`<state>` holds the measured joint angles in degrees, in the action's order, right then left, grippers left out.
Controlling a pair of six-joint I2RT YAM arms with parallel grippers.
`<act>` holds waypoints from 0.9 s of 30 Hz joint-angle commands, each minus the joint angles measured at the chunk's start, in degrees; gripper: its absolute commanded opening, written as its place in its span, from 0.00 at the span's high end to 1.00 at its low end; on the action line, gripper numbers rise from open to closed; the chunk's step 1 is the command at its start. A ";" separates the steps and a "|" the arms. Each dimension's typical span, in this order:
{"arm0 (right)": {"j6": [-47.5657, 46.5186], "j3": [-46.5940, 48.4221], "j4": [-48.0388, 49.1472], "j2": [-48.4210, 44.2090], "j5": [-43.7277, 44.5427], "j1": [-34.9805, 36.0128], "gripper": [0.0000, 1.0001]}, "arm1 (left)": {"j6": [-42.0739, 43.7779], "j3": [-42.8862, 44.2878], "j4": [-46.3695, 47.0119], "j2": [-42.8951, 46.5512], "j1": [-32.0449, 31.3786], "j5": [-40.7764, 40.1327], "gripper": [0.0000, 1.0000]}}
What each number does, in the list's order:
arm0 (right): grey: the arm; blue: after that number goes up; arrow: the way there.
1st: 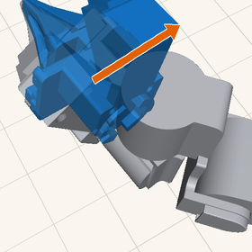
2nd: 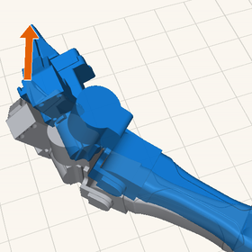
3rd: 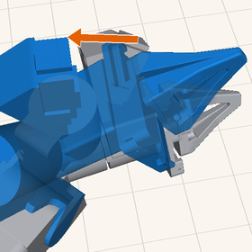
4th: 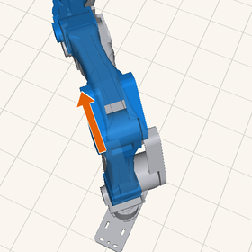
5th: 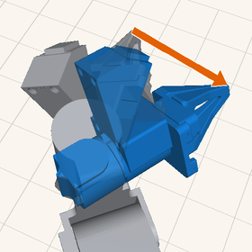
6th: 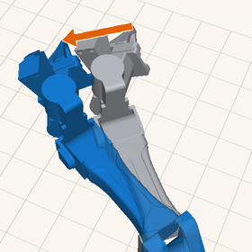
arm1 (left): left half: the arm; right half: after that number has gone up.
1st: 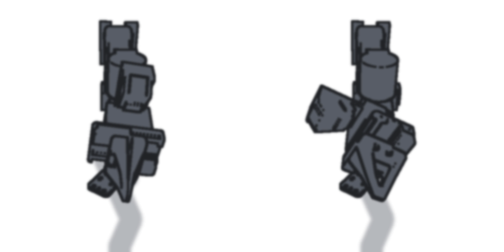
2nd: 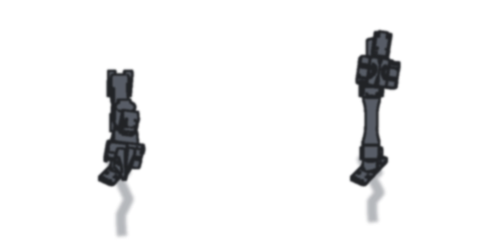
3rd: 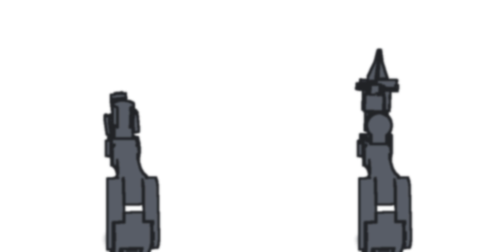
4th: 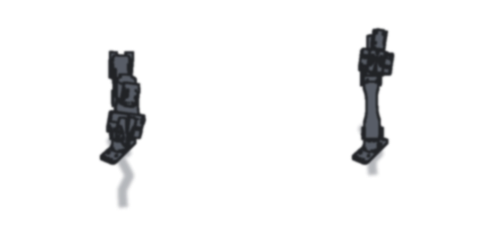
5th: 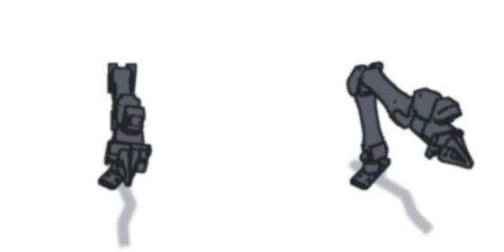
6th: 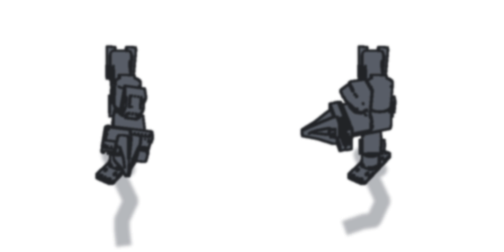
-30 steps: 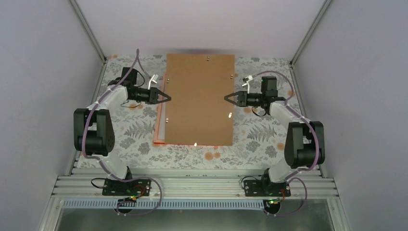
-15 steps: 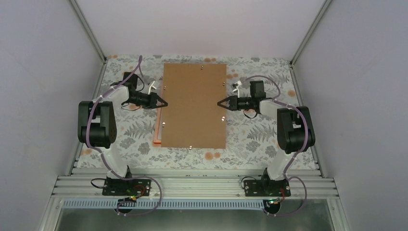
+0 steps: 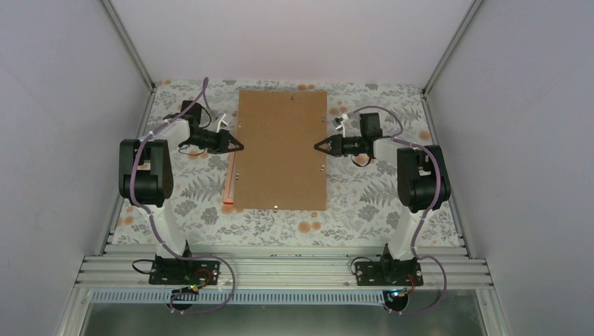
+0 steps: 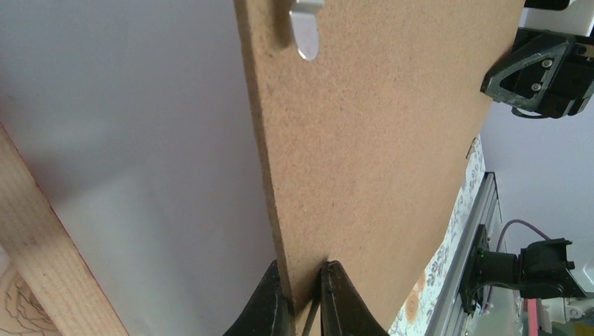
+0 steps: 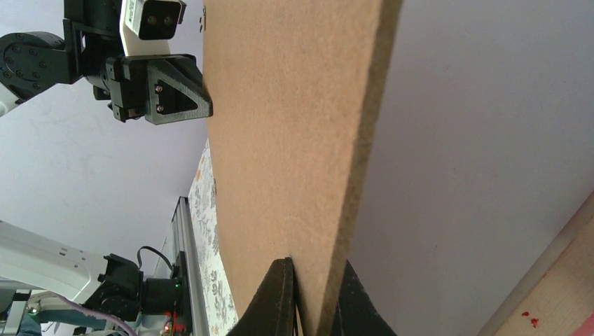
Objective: Put the photo into the frame
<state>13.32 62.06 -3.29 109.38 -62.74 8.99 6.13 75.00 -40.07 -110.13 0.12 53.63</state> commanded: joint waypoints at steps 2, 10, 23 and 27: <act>-4.78 2.88 -5.81 3.42 8.05 2.25 0.96 | -0.88 6.57 6.89 -1.34 0.93 -8.14 0.98; -0.26 5.77 -6.99 2.34 3.93 2.21 0.96 | -0.97 9.35 4.77 0.83 1.40 -5.24 0.98; -0.87 8.87 -6.52 6.31 6.25 2.20 0.96 | 0.05 14.04 5.05 -4.51 2.25 -8.58 0.98; -1.02 9.34 -5.49 7.35 6.51 2.26 0.96 | -0.55 13.55 6.22 -4.83 2.25 -9.11 0.98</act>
<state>15.05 72.05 -4.05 114.06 -63.61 8.95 6.85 86.02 -42.15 -114.30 1.13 54.08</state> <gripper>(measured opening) 0.041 0.075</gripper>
